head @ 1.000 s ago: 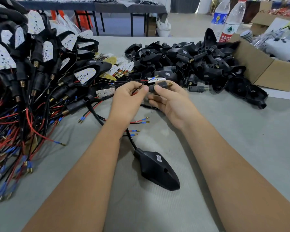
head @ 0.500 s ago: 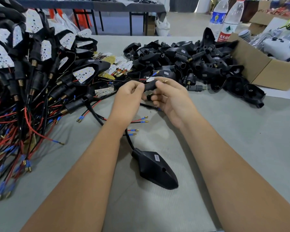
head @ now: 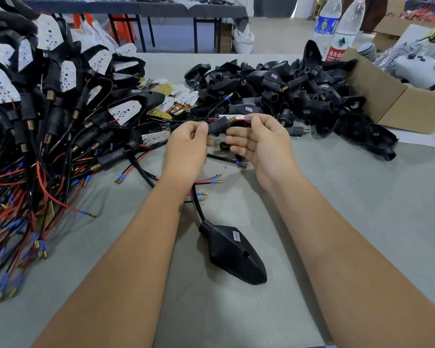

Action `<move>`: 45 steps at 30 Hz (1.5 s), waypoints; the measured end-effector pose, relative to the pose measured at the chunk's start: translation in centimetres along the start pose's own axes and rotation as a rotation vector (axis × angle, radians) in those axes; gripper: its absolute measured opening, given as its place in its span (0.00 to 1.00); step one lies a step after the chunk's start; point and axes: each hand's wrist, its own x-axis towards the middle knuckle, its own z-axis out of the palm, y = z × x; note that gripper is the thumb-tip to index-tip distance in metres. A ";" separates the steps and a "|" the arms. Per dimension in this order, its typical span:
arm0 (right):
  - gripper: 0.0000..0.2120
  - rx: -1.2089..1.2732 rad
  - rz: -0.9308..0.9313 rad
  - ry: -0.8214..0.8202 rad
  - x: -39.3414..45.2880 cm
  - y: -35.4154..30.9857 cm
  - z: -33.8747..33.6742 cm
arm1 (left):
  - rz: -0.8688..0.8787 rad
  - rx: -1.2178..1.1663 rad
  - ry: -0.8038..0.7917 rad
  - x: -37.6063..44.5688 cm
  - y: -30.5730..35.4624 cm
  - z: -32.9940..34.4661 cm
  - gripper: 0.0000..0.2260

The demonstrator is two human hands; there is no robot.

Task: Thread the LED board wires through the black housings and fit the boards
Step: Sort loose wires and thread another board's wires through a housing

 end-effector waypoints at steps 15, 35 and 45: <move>0.08 -0.014 -0.164 -0.045 0.0 0.9 0.6 | -0.007 -0.002 0.009 -0.4 0.4 0.7 0.12; 0.09 0.164 -0.029 0.120 1.1 1.4 -0.2 | 0.041 -0.244 0.085 -0.2 1.4 -1.9 0.06; 0.08 0.135 0.010 0.111 1.2 1.3 -0.4 | 0.091 -0.010 0.074 -0.2 0.9 -1.2 0.19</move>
